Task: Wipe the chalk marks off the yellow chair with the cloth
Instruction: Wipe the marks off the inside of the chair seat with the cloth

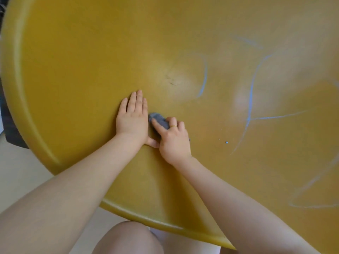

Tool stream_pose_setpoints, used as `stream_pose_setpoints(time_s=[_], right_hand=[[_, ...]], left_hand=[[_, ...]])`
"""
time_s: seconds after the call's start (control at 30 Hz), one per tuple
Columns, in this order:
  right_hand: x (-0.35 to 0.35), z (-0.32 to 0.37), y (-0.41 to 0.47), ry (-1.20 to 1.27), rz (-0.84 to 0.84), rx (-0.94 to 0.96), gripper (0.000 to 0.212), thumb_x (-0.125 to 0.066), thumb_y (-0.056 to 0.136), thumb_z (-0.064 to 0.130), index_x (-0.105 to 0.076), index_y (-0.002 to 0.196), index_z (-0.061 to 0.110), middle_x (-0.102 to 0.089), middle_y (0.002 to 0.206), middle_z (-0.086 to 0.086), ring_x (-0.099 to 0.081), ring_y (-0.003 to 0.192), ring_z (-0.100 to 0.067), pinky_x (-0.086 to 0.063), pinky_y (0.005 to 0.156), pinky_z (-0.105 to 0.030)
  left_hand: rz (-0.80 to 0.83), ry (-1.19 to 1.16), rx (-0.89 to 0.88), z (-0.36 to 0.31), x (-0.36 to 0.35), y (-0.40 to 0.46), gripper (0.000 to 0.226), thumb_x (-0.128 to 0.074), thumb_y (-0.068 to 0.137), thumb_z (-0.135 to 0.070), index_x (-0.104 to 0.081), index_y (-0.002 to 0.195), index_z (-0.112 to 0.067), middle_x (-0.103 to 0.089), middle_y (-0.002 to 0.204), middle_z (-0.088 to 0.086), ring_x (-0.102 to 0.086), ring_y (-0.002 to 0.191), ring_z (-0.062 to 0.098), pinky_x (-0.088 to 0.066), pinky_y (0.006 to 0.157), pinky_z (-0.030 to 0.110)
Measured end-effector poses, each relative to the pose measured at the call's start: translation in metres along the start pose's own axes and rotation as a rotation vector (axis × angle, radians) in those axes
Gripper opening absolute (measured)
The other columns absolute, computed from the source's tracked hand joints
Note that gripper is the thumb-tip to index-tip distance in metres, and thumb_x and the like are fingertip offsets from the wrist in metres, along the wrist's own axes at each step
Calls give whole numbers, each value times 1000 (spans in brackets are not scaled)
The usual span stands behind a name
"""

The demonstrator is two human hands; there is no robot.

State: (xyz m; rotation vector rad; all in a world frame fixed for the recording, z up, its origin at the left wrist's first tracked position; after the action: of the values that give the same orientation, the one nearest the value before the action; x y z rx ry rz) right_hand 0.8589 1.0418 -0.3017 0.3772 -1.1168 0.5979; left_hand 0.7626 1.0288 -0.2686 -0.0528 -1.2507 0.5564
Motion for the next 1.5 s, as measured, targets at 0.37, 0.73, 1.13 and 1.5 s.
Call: stream_pose_setpoints(time_s=[0.37,0.73,1.13,1.5], right_hand=[[30,-94,53,-137,-65,-356,68,-33,86,1,-26,141,40,-29,140,-13,-32,115,-34,-32,93,-39],[15,-30,34,-51,38,-164,61,-39,87,12,-29,140,41,-31,137,-11,-32,115,-33,-33,94,-39],[0,18,25,109,-35,37,56,-34,91,11,-35,137,42,-37,134,-8,-36,106,-30,-33,90,-37],[18,-28,61,25,-46,-307,67,-35,86,1,-30,139,42,-29,138,-9,-31,114,-33,-30,92,-37]], left_hand=[[12,19,-3,-1,2,-2,141,-55,54,-85,12,147,-3,18,156,13,13,146,26,5,118,39],[4,-3,-29,0,5,-3,141,-59,54,-82,10,148,-3,17,157,13,12,146,27,4,118,38],[73,247,-18,66,18,-32,131,-56,62,-79,10,148,-4,22,155,13,14,145,26,4,118,37],[5,162,-23,60,17,-36,126,-53,66,-78,7,148,-4,16,157,12,13,145,27,8,117,40]])
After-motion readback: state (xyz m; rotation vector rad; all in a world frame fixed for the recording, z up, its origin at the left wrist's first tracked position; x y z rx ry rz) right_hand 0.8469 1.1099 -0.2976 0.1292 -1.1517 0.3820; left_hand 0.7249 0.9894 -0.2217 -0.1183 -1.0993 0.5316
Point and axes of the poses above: each hand's wrist, its own y-axis towards the middle knuckle, its own x-axis out of the back of the hand, z = x × y, the point moved 7 cm from there along y, towards the middle knuckle
